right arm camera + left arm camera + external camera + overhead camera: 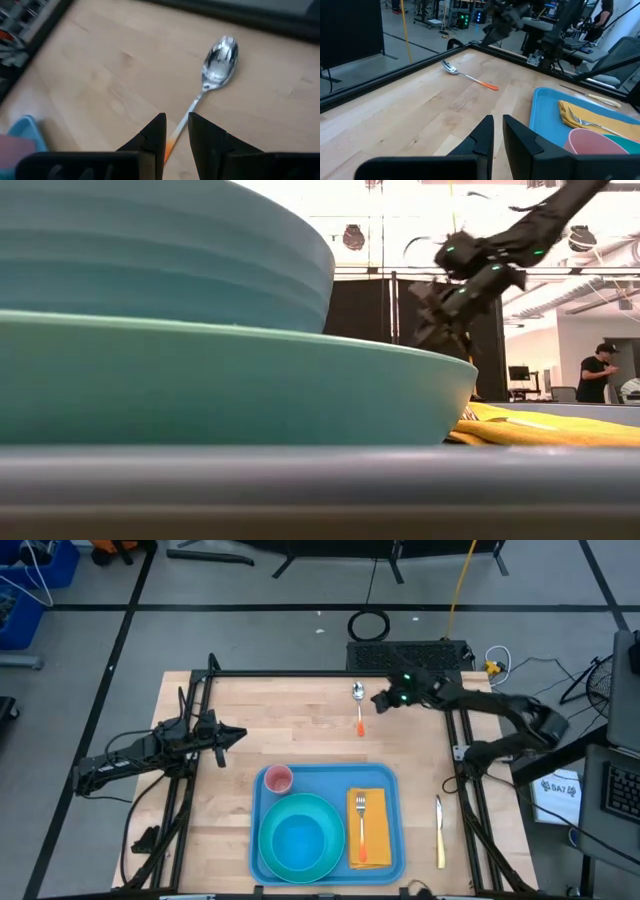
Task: Set up tray
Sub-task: Put the orange spoon on the yellow napkin to the right of the orange fork
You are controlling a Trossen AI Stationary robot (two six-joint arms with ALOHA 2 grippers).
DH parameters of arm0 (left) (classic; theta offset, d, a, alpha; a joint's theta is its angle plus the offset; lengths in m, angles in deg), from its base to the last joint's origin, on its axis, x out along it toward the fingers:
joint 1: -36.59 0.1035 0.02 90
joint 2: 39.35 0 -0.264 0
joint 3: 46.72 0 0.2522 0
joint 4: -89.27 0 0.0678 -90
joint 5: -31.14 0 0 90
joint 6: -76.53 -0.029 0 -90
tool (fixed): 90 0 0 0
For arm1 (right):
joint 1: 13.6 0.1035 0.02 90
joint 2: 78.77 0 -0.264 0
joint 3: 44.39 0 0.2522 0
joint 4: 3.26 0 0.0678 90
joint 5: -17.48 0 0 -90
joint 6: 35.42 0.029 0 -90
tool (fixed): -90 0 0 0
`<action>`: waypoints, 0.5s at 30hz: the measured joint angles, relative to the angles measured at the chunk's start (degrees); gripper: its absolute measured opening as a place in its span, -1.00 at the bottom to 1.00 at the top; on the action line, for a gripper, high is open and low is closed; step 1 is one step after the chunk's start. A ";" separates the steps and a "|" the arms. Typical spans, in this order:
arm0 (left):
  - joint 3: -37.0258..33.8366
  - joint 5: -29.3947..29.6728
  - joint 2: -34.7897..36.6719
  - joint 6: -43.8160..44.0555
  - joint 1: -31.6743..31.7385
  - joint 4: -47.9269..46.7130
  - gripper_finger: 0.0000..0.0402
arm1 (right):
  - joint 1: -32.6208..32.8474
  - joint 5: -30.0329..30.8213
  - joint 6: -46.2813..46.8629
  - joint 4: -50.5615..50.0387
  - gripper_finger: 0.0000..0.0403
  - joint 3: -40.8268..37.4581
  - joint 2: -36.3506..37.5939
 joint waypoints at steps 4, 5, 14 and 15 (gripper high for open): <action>0.00 0.02 0.00 0.00 -0.01 0.00 -0.79 | 1.38 0.00 2.12 -6.18 -0.63 7.41 -8.57; 0.00 0.02 0.00 0.00 -0.01 0.00 -0.79 | 1.59 0.03 2.15 -7.84 -0.63 9.11 -10.39; 0.00 0.02 0.00 0.00 0.01 0.02 -0.79 | 2.67 4.40 -2.34 -18.53 -0.63 20.75 -20.53; 0.00 0.02 0.00 0.00 0.00 0.00 -0.79 | 2.70 4.63 -2.55 -19.44 -0.63 21.44 -20.90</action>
